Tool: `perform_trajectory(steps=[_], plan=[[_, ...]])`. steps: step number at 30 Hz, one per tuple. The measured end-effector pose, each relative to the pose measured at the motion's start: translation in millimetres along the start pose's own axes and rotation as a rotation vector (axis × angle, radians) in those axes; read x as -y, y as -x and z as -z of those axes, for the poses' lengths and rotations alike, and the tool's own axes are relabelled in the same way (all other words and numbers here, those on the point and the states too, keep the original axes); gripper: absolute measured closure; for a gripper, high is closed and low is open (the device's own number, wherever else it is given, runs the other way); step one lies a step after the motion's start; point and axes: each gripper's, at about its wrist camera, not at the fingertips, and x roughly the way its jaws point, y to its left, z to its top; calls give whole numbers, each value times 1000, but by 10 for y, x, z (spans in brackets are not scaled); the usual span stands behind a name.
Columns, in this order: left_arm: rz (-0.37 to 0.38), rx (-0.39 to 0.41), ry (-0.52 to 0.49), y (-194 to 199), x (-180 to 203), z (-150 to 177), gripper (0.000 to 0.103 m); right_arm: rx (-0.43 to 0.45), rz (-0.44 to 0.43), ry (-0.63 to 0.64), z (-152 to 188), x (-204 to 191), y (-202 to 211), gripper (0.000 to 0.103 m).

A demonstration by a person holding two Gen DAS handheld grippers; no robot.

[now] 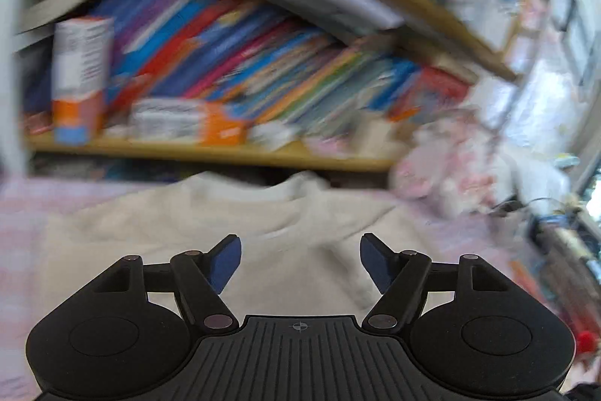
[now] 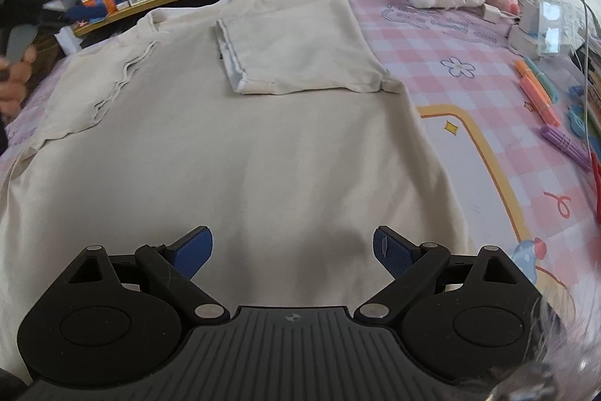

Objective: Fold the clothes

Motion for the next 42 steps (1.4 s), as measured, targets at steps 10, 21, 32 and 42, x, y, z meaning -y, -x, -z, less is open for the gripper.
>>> perform_trajectory(steps=[10,21,32,42], plan=[[-320,-85,248,-48,-1385,-9,44,-31,44,-22,151,-182,18,10],[-286,-149,182,-201,-1527,41,53,-14,163,-59,420,-552,185,9],[-366,-178,28,-283,-1349,67,59,-39,181,-11,514,-906,86,6],[-349,-180,21,-264,-1367,72,59,14,167,-38,586,-926,41,0]])
